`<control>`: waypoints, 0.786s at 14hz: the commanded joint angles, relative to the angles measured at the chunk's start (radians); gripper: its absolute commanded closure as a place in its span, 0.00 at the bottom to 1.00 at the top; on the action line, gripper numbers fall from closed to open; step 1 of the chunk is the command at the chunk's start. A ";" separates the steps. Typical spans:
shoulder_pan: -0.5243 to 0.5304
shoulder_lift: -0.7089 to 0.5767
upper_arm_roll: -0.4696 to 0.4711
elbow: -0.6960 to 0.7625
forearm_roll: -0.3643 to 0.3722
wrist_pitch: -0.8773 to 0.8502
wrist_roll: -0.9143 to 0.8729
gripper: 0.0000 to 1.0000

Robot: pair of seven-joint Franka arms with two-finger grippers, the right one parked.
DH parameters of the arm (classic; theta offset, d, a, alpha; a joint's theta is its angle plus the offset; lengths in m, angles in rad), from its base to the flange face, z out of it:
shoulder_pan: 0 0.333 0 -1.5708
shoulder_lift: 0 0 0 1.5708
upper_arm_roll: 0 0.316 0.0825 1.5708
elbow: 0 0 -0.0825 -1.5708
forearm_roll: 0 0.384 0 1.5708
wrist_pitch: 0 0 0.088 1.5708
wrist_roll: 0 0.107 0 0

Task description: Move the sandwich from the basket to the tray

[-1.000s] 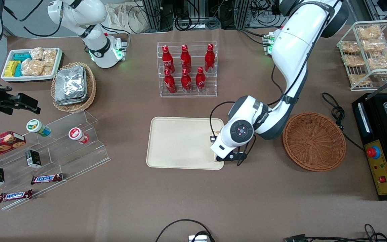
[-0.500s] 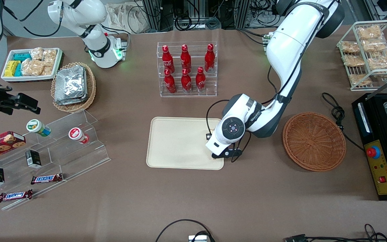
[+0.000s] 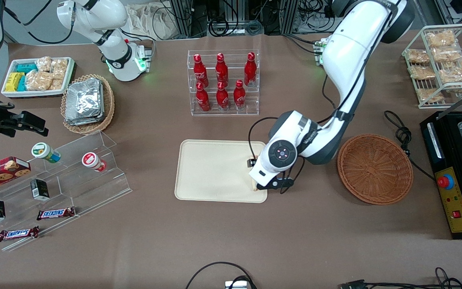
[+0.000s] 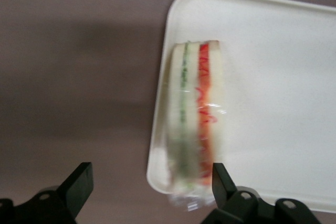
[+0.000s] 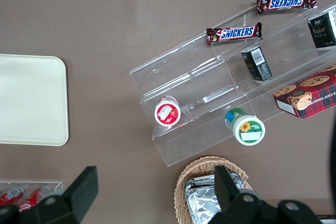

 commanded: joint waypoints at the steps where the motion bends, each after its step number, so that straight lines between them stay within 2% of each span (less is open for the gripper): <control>1: 0.062 -0.098 -0.001 -0.023 0.011 -0.087 0.025 0.00; 4: 0.128 -0.230 0.000 -0.136 0.013 -0.084 0.031 0.00; 8: 0.235 -0.449 0.000 -0.334 0.013 -0.086 0.161 0.00; 11: 0.280 -0.531 0.014 -0.360 0.014 -0.098 0.209 0.00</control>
